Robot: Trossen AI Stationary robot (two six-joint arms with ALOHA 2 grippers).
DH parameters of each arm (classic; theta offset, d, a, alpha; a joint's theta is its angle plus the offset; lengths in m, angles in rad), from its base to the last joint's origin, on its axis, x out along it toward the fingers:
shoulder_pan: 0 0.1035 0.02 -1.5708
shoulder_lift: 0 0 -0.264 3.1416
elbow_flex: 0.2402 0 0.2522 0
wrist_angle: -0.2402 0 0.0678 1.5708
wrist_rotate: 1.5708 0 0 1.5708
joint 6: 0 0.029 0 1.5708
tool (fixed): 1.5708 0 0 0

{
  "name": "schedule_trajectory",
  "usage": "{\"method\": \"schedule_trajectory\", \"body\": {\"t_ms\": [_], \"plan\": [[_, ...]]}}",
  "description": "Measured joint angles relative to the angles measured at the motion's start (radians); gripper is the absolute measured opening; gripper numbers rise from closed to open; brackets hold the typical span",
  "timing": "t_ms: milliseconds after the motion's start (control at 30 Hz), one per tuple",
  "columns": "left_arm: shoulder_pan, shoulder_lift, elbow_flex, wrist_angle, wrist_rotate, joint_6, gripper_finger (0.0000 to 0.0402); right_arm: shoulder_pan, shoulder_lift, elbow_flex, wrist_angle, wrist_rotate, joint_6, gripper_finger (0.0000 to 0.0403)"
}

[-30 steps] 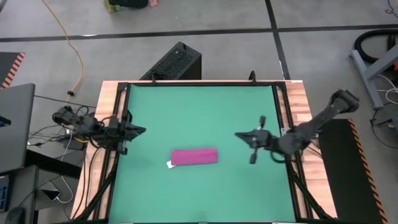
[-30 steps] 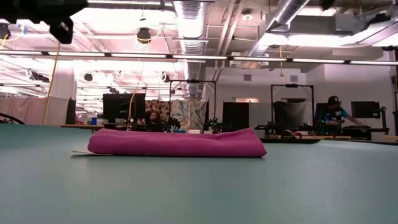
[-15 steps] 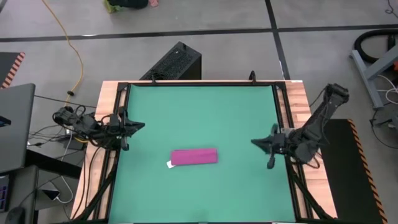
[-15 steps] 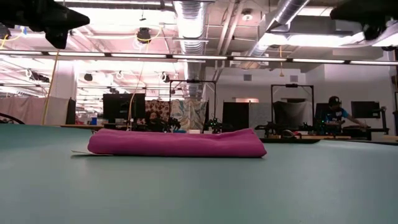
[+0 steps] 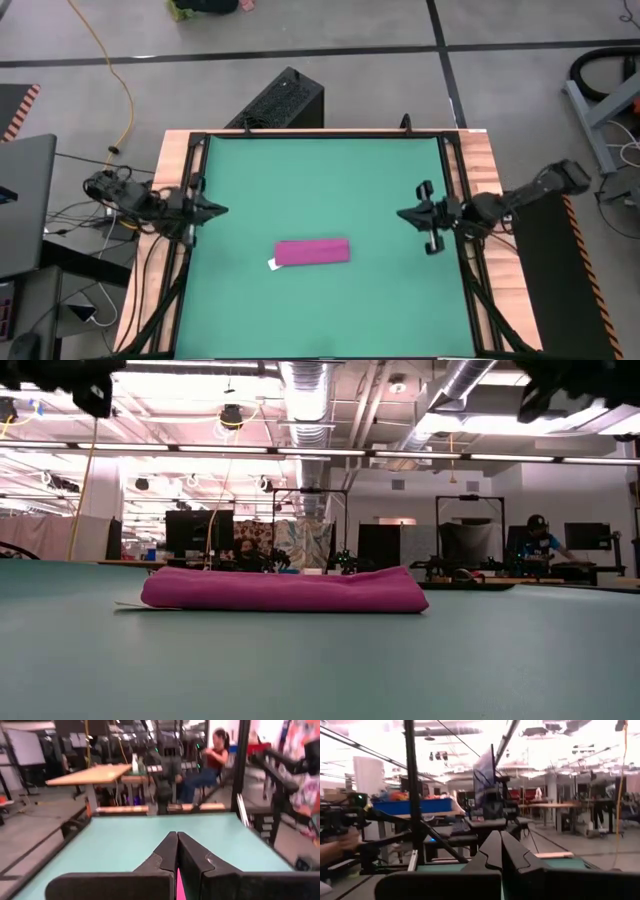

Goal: Roll towel into tight, uniform cylinder
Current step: Return to Home Position

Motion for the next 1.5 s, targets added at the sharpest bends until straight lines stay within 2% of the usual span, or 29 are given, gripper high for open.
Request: {"method": "schedule_trajectory", "body": {"t_ms": [67, 200, 400, 567, 700, 833, 1067, 1267, 1367, 1500], "plan": [[0.0, -0.001, 0.048, -0.018, -0.012, 0.006, 0.0, -0.058, -0.06, 0.027, -0.083, -0.035, 0.022, 0.0008], [0.0, -0.001, 0.09, -0.02, -0.032, 0.038, 0.0, -0.108, -0.201, 0.113, -0.348, -0.015, 0.019, 0.0008], [0.0, -0.001, 0.091, -0.027, -0.108, 0.083, 0.0, -0.073, -0.454, 0.288, -0.745, 0.054, -0.03, 0.0008], [0.0, -0.033, 0.082, -0.063, -0.184, 0.05, 0.0, -0.033, -0.594, 0.271, -0.902, 0.143, -0.043, 0.0008], [0.001, -0.029, 0.037, -0.029, -0.202, -0.014, 0.0, -0.016, -0.582, 0.233, -0.936, 0.176, -0.027, 0.0008], [0.002, -0.028, -0.101, 0.091, -0.202, -0.018, 0.0, 0.005, -0.591, 0.15, -0.933, 0.206, -0.007, 0.0008], [0.001, -0.028, -0.304, 0.251, -0.18, -0.075, 0.0, 0.042, -0.592, 0.003, -0.782, 0.28, -0.038, 0.0008], [0.001, -0.029, -0.334, 0.276, -0.123, -0.097, 0.0, 0.09, -0.592, -0.131, -0.648, 0.262, -0.057, 0.0008], [0.001, -0.027, -0.334, 0.273, -0.112, -0.089, 0.0, 0.112, -0.592, -0.138, -0.694, 0.253, -0.013, 0.001], [0.001, -0.03, -0.326, 0.25, -0.045, -0.061, 0.0, 0.137, -0.591, -0.138, -0.725, 0.242, 0.021, 0.0014]]}}
